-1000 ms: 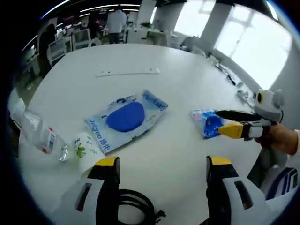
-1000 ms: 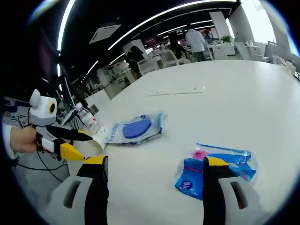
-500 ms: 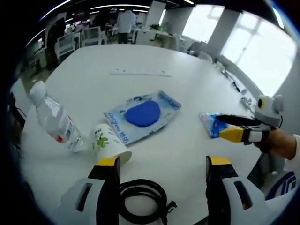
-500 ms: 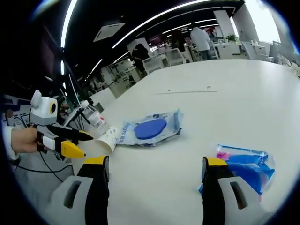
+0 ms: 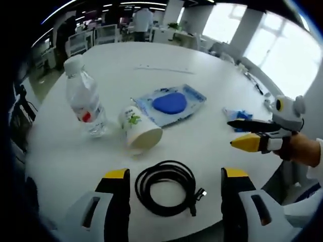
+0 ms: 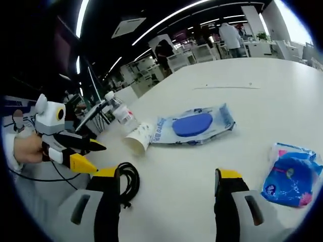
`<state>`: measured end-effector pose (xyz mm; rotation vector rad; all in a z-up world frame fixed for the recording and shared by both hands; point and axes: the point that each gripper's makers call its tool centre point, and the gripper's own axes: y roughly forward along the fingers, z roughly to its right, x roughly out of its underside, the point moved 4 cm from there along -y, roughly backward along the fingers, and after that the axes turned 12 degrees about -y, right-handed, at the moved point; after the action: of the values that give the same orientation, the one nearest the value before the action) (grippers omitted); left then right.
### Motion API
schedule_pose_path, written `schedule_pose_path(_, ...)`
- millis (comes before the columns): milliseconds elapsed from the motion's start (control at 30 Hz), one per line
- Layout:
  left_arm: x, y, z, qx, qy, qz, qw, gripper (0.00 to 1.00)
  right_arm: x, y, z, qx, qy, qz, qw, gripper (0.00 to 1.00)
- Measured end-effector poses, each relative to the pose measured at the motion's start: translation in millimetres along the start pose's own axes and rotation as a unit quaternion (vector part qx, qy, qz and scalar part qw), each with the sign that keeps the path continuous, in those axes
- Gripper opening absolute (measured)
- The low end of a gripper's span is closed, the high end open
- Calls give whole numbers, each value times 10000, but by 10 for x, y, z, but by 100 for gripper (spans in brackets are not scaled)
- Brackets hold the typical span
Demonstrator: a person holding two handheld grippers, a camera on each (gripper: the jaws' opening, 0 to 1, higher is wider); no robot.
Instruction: Arrange the tabletop items into an orderly group along one side of the table until the central work area is clear of visible clutter.
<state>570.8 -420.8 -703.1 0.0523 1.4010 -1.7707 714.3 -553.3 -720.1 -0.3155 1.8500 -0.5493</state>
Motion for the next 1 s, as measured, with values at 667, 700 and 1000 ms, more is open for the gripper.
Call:
schedule_pose_path(667, 281, -67, -366, -262, -310, -68, 9992, 70, 93, 361, -542, -398, -298, -223, 9985, 71)
schedule_pose_path(700, 296, -45, -374, -264, -293, -104, 9992, 69, 103, 375, -562, -410, -297, -243, 9984, 70)
schedule_pose_path(1000, 438, 141, -403, -275, -415, -329, 9982, 65, 303, 541, -783, -546, -282, -464, 9970, 63)
